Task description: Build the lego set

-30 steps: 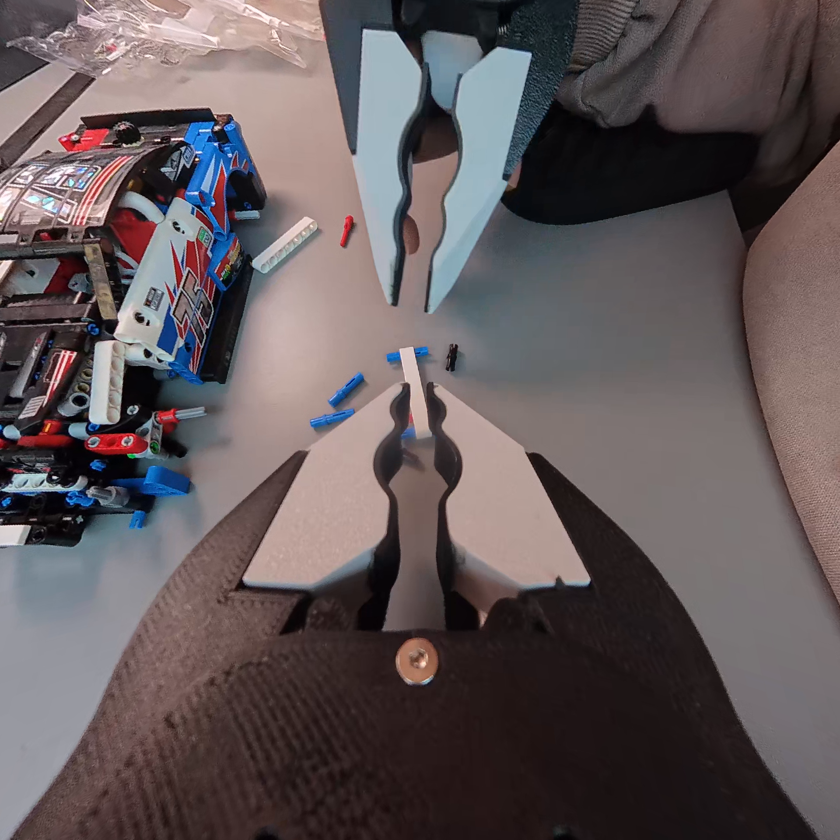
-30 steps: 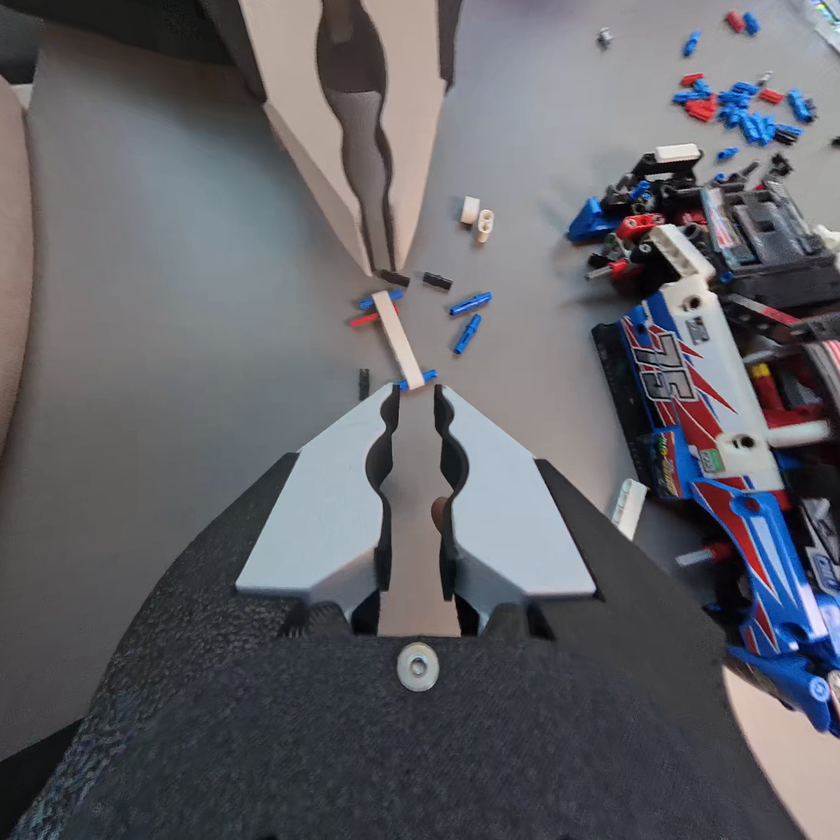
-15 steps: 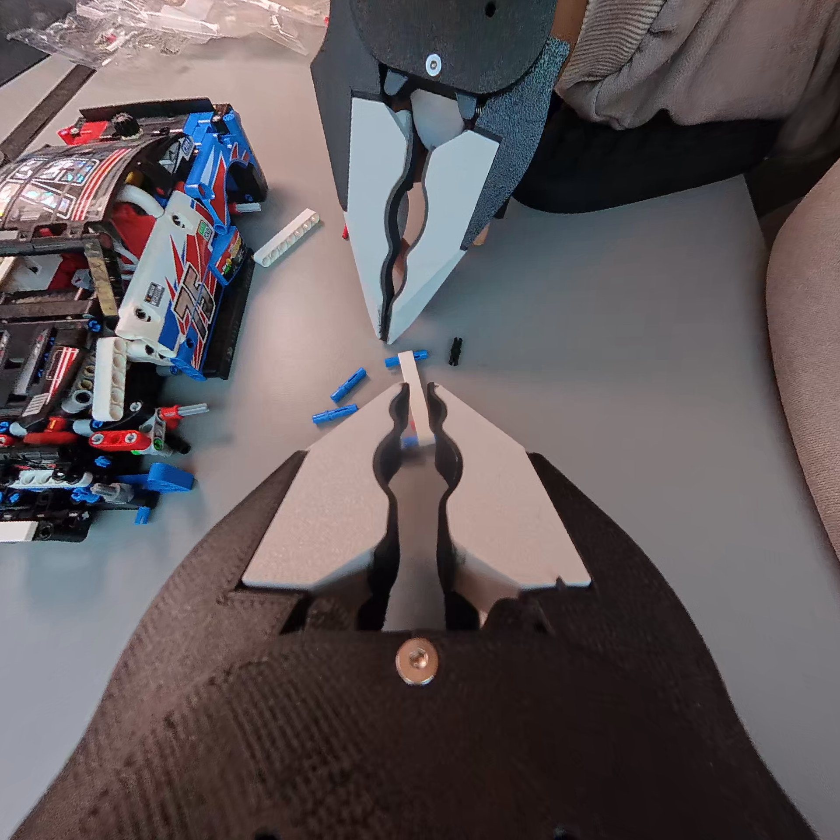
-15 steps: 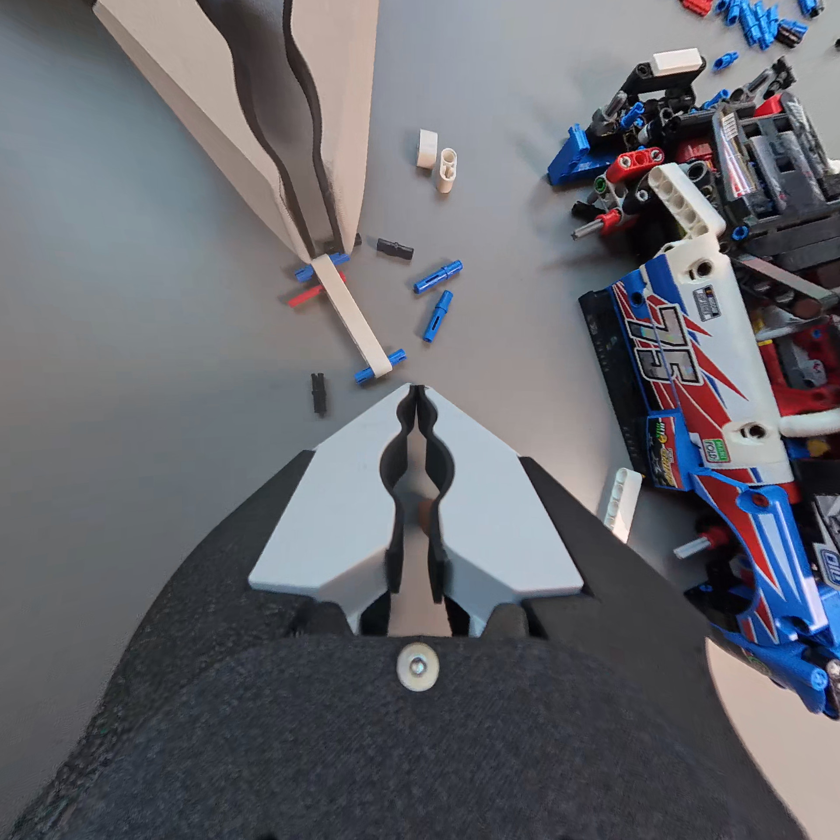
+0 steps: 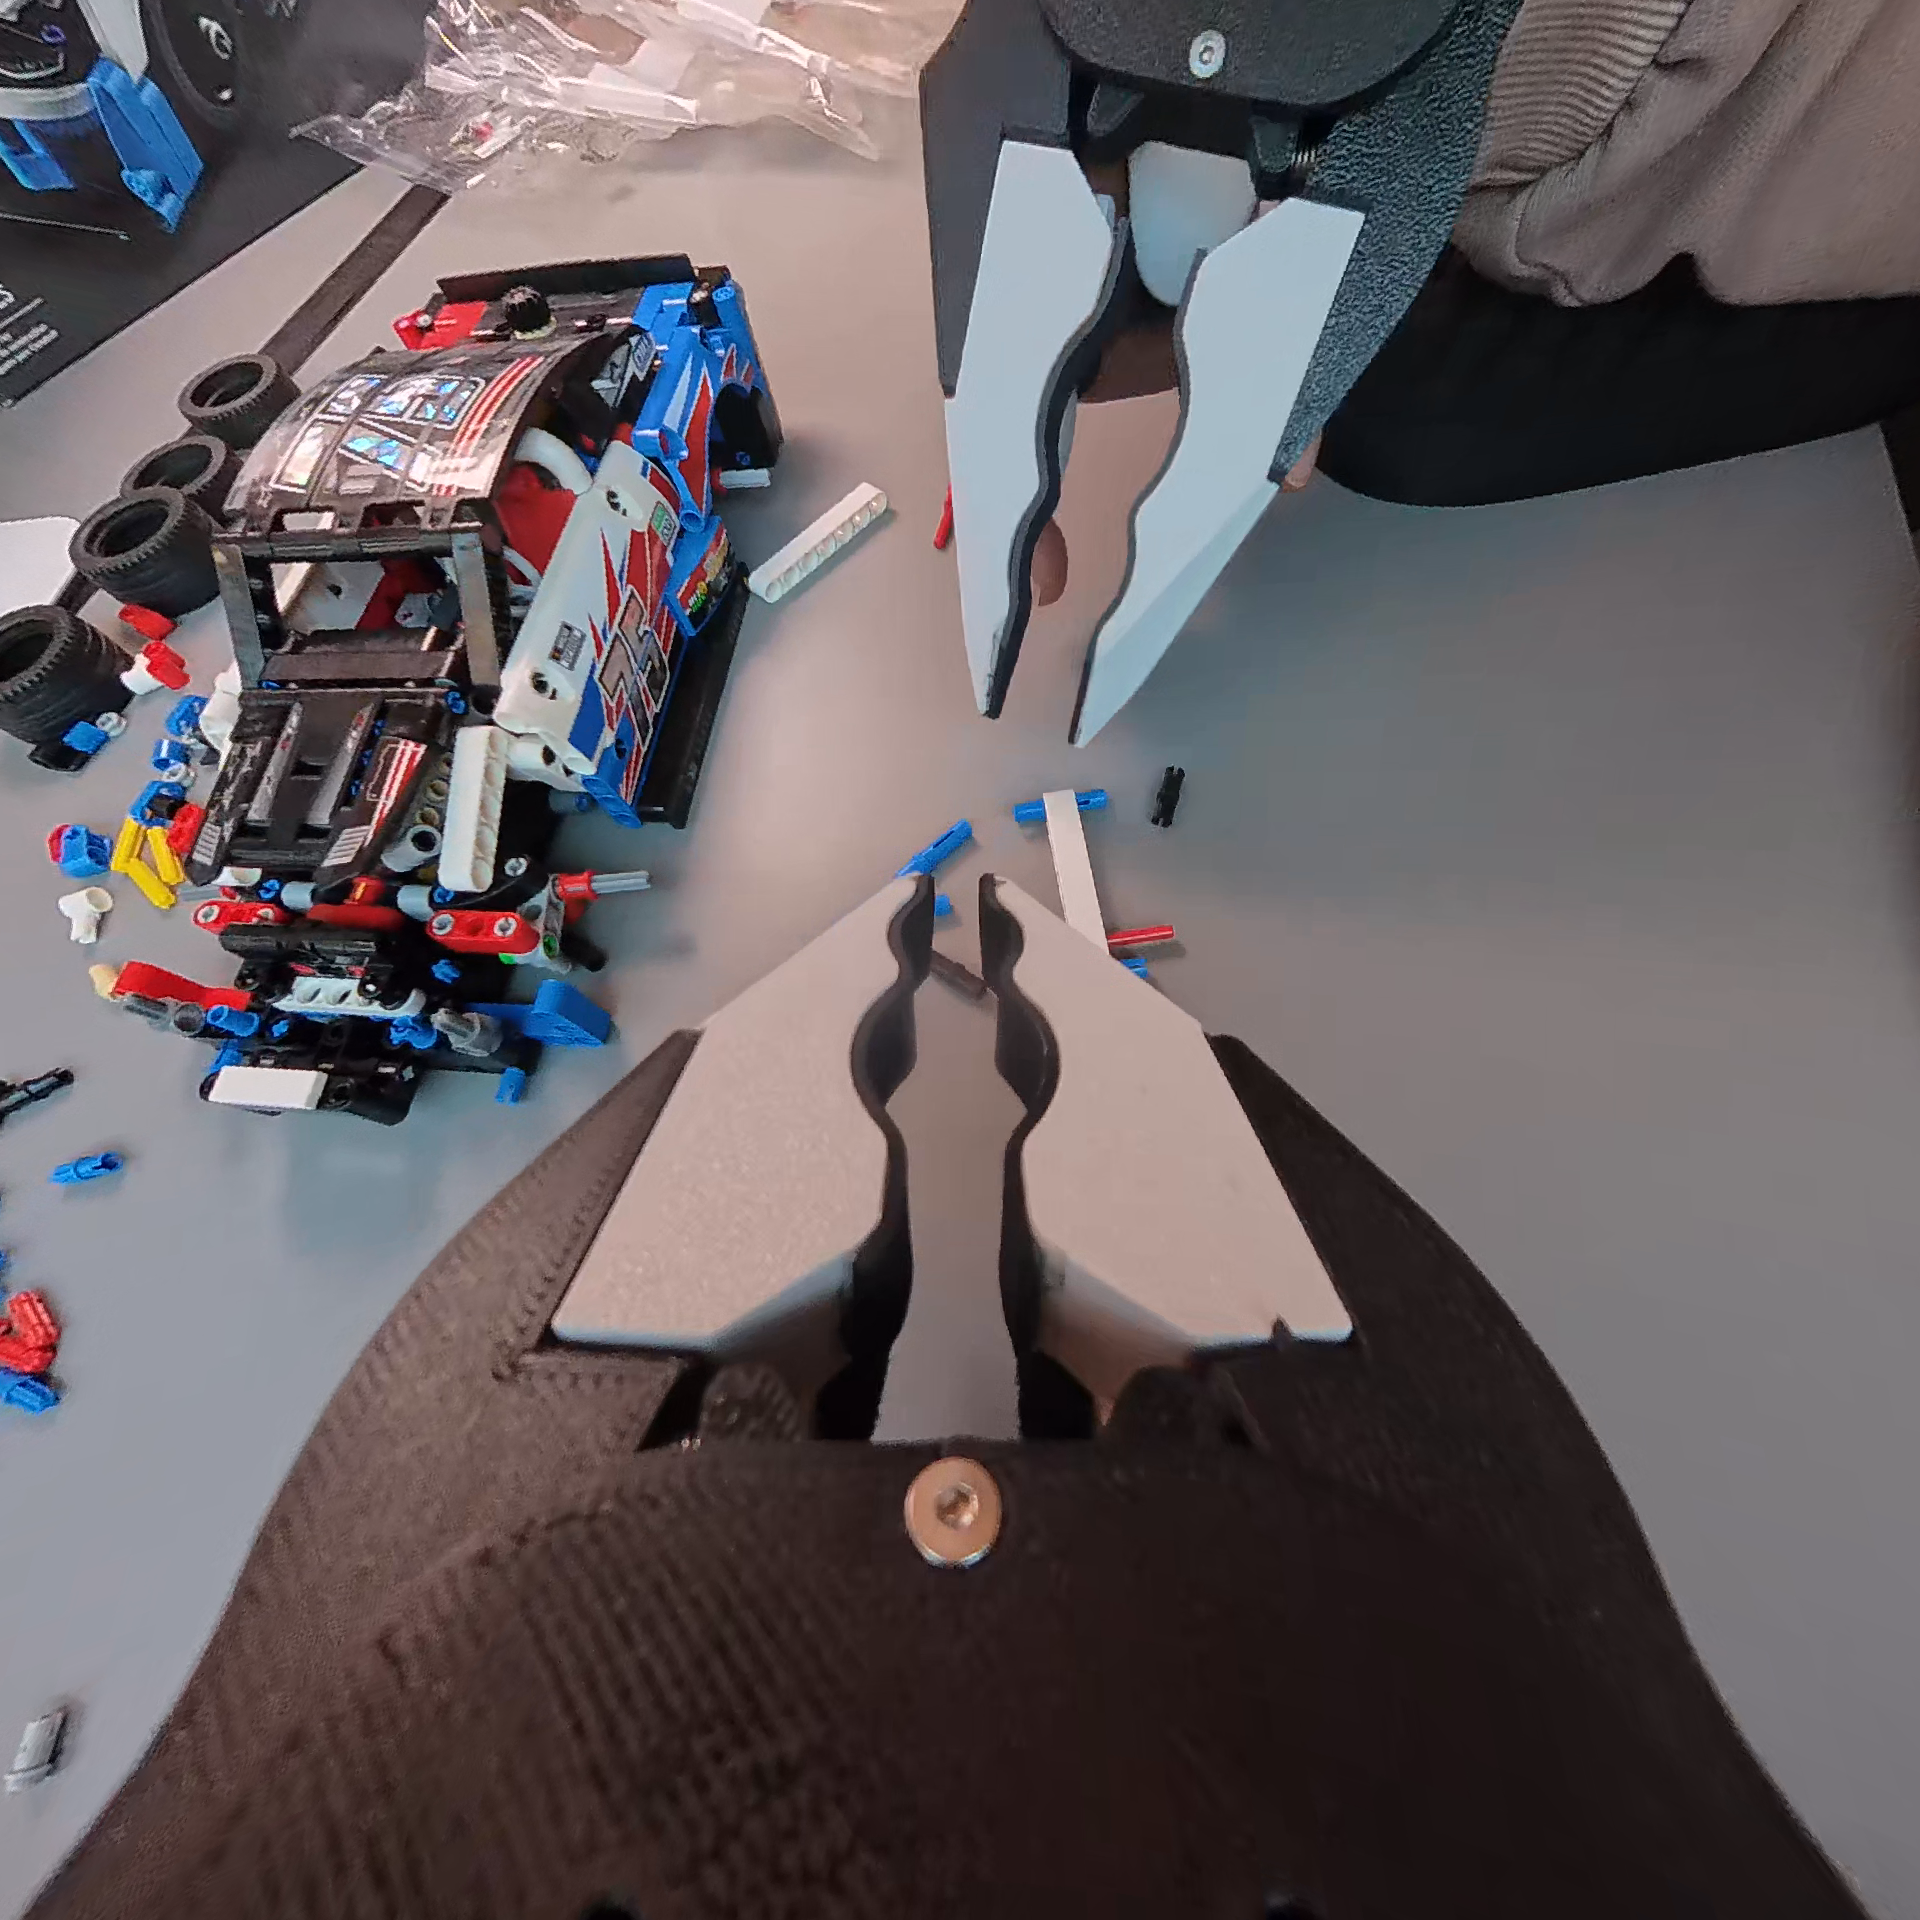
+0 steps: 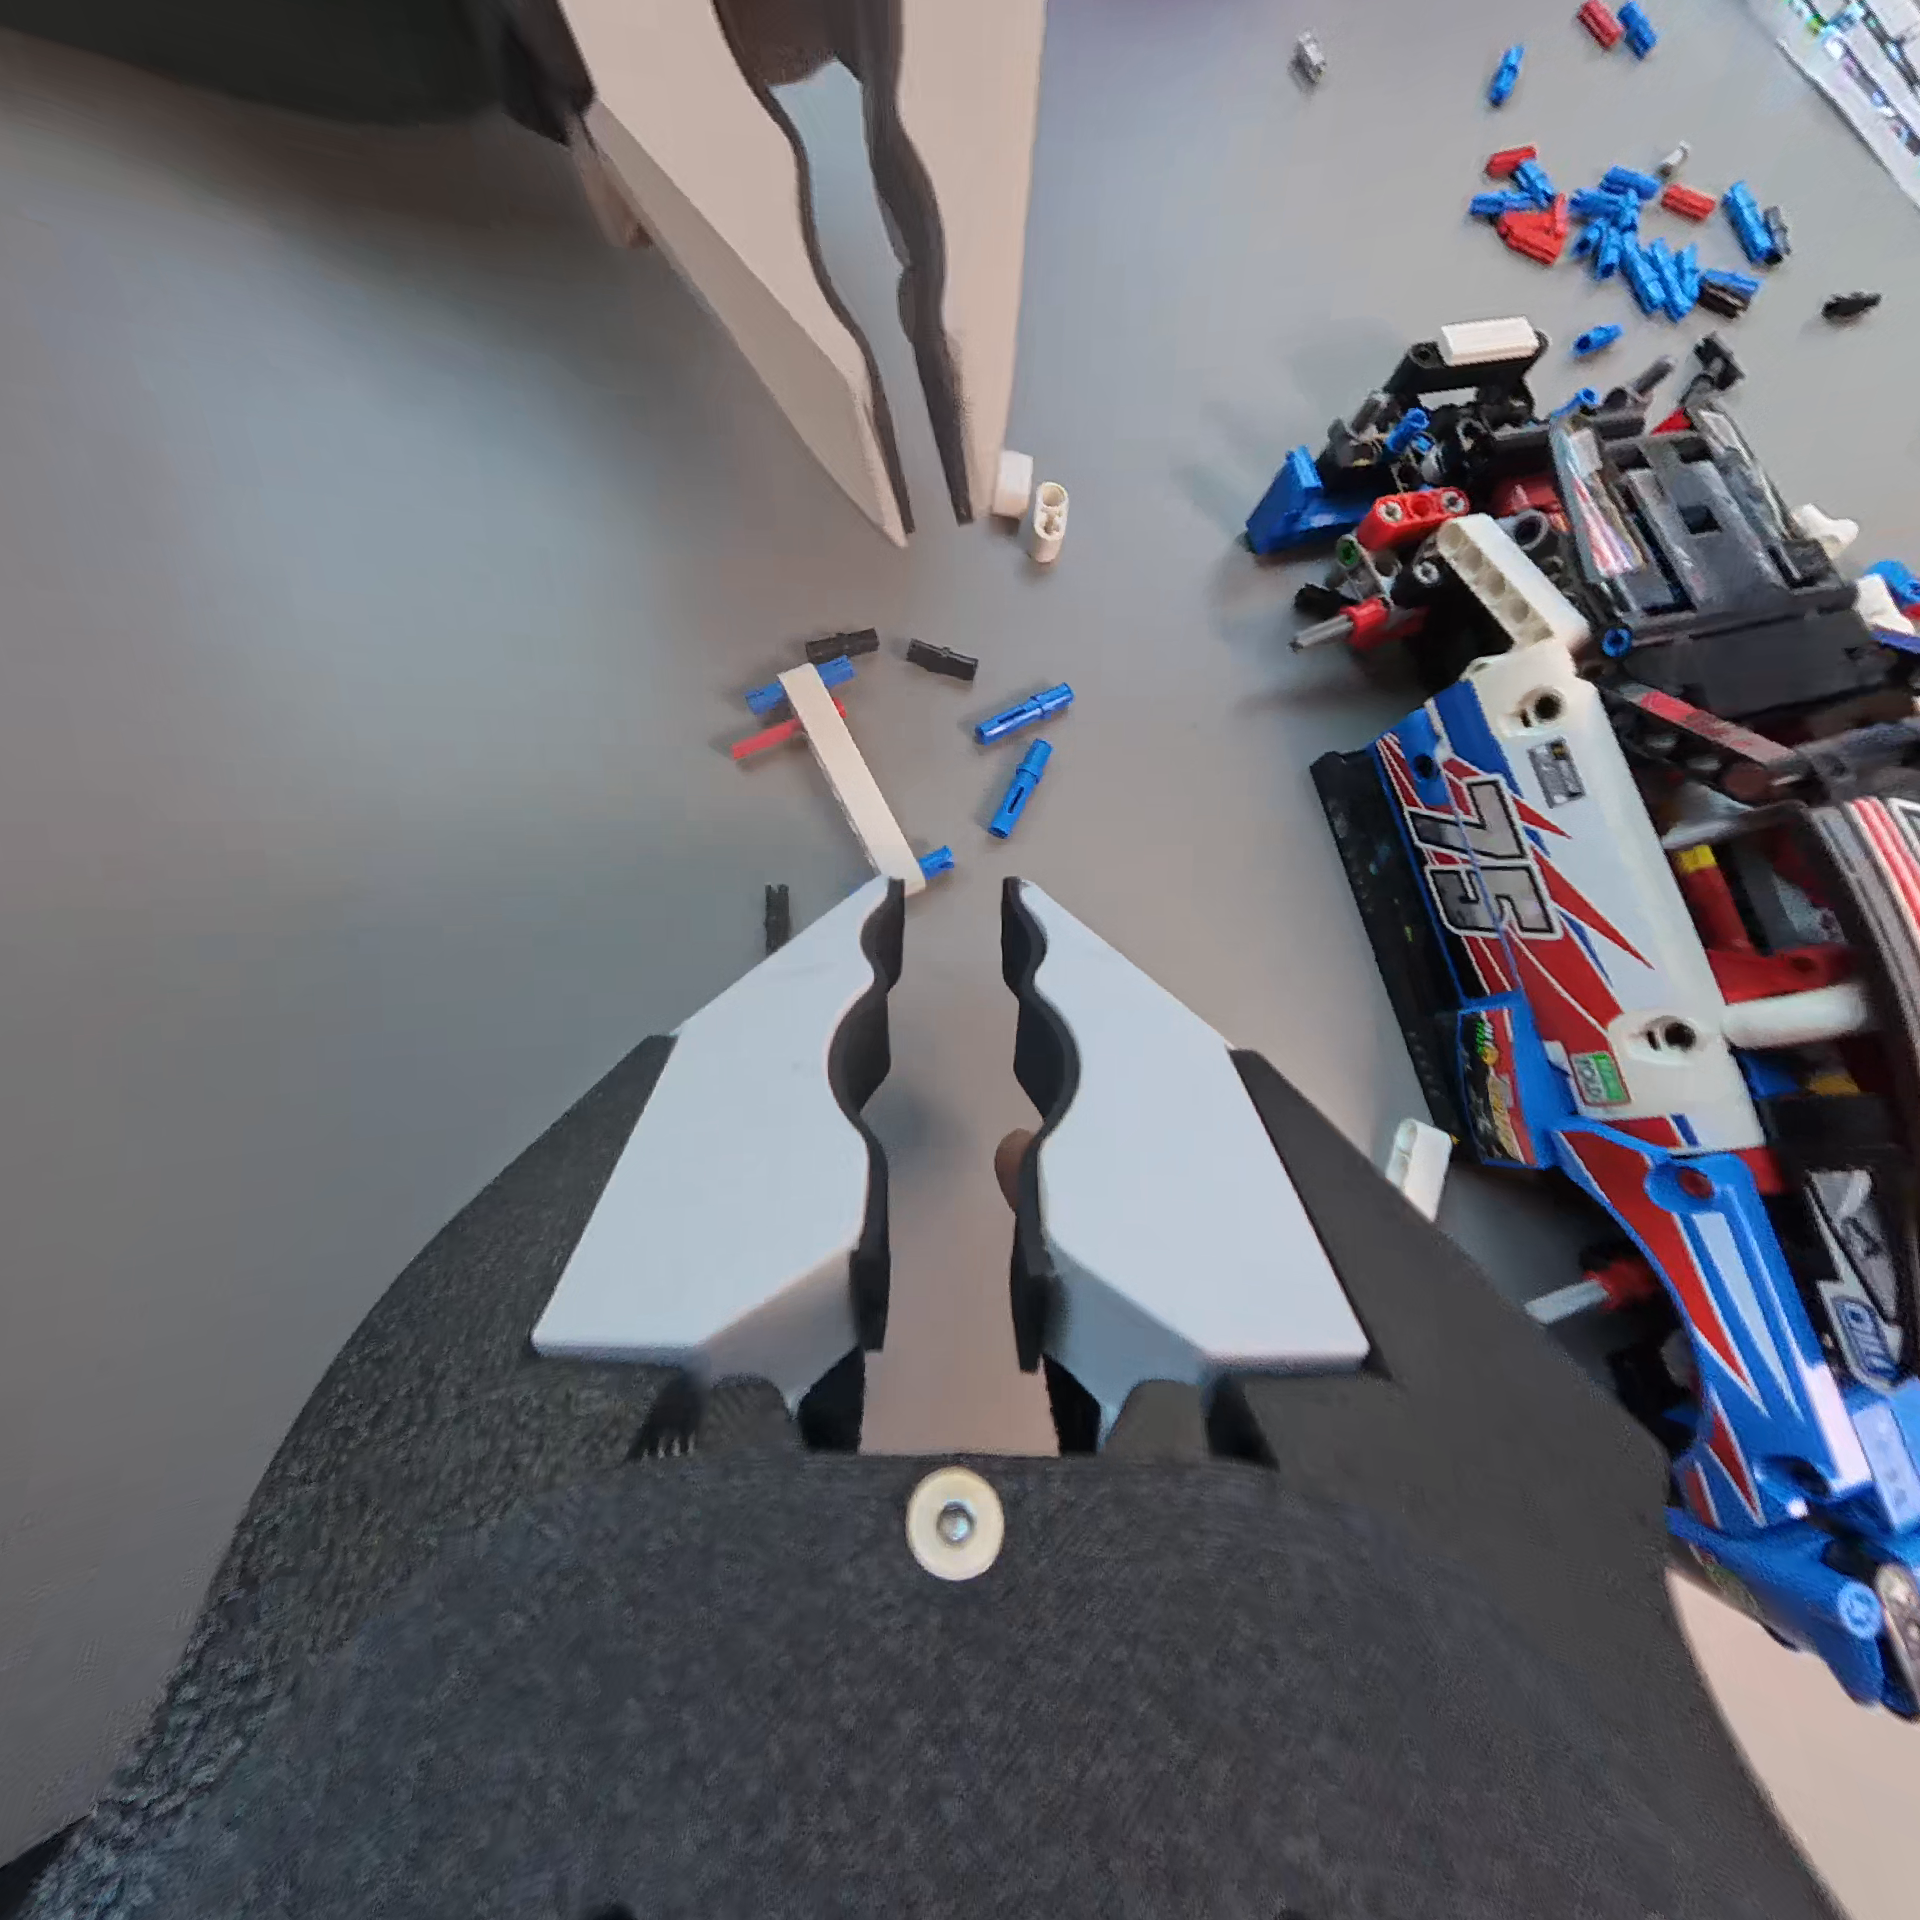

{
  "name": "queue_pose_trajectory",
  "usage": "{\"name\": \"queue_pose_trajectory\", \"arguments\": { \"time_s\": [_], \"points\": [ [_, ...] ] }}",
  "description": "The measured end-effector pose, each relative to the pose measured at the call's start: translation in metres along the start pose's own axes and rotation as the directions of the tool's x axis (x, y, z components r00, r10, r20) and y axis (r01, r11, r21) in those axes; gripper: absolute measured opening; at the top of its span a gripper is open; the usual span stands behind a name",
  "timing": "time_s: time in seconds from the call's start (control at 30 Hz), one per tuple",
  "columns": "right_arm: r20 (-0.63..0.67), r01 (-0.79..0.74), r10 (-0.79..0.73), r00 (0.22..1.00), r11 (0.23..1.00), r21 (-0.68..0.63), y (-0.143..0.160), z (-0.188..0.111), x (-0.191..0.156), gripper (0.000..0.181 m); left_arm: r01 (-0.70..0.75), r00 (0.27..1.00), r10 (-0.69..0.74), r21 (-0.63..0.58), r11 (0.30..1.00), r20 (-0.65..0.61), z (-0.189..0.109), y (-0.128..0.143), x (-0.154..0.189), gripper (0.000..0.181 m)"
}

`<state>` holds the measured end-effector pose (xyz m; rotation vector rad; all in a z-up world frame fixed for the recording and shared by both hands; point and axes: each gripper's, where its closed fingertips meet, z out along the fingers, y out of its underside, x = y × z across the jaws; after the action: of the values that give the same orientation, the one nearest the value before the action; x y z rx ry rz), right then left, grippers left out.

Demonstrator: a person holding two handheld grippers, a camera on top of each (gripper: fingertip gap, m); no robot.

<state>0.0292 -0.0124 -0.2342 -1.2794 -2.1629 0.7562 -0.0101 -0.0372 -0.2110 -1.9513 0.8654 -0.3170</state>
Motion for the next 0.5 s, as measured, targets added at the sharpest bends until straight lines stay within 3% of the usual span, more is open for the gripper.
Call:
{"name": "queue_pose_trajectory", "arguments": {
  "time_s": [0.23,0.37,0.5],
  "points": [
    [0.077,0.105,-0.099,0.992,0.992,-0.076,-0.001,0.023,-0.016,0.019,-0.004,1.000,0.003,-0.035,0.999,-0.017,0.007,0.008,0.004,0.006],
    [0.127,0.125,-0.110,0.986,0.985,-0.123,-0.002,0.026,-0.017,0.010,-0.015,0.999,0.014,-0.028,1.000,-0.044,0.008,0.008,0.009,0.009],
    [0.200,0.022,-0.009,0.980,0.998,-0.059,-0.005,0.019,-0.018,0.006,-0.049,0.996,0.052,0.041,0.998,-0.073,0.007,-0.006,0.020,0.029]
  ]
}}
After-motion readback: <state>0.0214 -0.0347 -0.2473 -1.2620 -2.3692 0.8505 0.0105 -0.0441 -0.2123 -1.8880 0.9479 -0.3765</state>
